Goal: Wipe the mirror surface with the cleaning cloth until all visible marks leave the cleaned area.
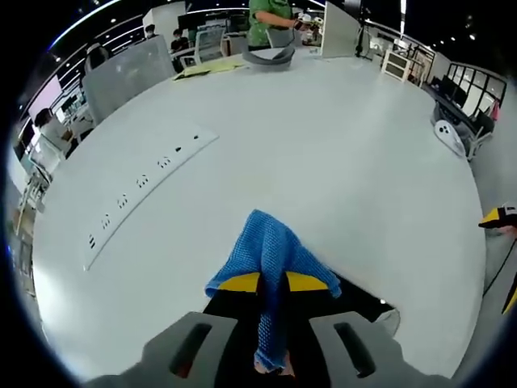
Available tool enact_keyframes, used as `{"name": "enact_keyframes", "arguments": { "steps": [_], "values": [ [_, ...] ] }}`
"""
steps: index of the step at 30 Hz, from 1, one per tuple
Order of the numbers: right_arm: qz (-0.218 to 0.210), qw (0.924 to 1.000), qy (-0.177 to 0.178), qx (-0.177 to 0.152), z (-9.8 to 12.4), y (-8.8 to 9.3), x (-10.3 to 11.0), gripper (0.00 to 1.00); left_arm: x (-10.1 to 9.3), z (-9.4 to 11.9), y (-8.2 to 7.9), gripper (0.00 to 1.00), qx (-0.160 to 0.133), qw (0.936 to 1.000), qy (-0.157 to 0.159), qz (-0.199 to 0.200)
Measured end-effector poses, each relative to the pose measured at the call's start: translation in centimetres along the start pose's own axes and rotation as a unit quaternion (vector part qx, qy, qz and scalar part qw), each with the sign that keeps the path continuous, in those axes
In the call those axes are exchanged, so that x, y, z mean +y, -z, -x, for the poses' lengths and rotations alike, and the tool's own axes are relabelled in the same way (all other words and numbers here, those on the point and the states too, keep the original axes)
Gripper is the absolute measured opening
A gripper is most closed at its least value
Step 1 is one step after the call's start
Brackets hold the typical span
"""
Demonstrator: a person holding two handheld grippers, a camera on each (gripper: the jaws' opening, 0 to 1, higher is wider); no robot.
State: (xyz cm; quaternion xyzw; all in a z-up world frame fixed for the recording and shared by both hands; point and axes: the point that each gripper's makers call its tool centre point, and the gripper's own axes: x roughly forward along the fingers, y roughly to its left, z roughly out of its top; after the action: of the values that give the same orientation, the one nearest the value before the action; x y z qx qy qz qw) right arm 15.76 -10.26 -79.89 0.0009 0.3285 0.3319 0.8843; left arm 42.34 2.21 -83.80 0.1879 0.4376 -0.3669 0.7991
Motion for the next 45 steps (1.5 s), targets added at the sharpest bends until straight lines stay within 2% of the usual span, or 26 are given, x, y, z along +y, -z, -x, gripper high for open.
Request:
{"name": "enact_keyframes", "arguments": {
  "steps": [19,24,30,34,45],
  "values": [
    [-0.002,1.0,0.002,0.0,0.3,0.2,0.0,0.99,-0.5,-0.4,-0.6,0.08,-0.003,0.9999,0.005,0.014],
    [-0.003,1.0,0.002,0.0,0.2,0.2,0.0,0.99,-0.8,-0.5,-0.6,0.08,-0.003,1.0,0.004,0.007],
    [0.0,1.0,0.002,0.001,0.2,0.0,0.1,0.99,-1.5,-0.3,-0.4,0.07,0.001,0.9999,0.008,-0.007],
    [0.0,1.0,0.001,0.0,0.2,0.0,0.2,0.99,-1.5,-0.2,-0.2,0.07,-0.001,0.9999,0.011,0.002],
    [0.001,1.0,0.0,0.0,0.2,0.0,0.4,0.99,-2.0,0.2,0.3,0.07,-0.004,0.9999,0.012,-0.007]
  ]
}}
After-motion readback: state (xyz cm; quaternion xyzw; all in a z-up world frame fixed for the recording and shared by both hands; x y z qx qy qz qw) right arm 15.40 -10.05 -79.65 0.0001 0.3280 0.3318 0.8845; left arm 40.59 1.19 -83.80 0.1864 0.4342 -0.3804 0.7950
